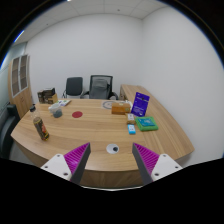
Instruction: Pour water
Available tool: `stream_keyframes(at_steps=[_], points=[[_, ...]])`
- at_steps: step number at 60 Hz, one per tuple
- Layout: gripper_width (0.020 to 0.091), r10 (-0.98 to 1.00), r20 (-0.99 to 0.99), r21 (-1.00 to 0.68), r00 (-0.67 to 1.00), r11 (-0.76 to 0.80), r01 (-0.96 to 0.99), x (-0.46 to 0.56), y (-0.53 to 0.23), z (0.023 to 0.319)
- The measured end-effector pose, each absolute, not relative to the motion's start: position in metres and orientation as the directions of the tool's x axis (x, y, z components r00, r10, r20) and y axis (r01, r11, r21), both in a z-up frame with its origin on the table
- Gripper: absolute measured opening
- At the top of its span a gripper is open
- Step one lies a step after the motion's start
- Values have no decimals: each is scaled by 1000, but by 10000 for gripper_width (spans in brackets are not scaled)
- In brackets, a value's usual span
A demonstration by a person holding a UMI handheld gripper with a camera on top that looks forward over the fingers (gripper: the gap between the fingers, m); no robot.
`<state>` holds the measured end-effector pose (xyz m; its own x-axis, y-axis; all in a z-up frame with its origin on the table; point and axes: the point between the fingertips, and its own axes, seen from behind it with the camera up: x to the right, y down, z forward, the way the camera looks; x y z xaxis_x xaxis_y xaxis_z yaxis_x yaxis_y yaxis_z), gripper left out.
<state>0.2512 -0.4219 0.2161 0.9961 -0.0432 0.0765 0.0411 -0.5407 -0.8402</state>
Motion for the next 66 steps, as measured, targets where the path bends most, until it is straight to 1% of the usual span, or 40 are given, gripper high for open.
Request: stream_keyframes(at_steps=[7, 18, 31, 37, 43, 50, 57, 66], points=[[856, -51, 60, -834, 997, -551, 21, 248, -425, 207], [859, -5, 39, -817, 999, -576, 29, 208, -433, 182], [859, 117, 9, -792, 993, -605, 78, 91, -434, 147], [856, 161, -22, -789, 987, -609, 82, 21, -427, 137], [859, 180, -42, -805, 983, -589, 74, -46, -408, 128], [858, 167, -38, -847, 985, -529, 57, -108, -364, 117], [857, 130, -13, -873, 991, -485, 52, -146, -315, 101], [858, 80, -24, -894, 996, -449, 14, -171, -258, 88]])
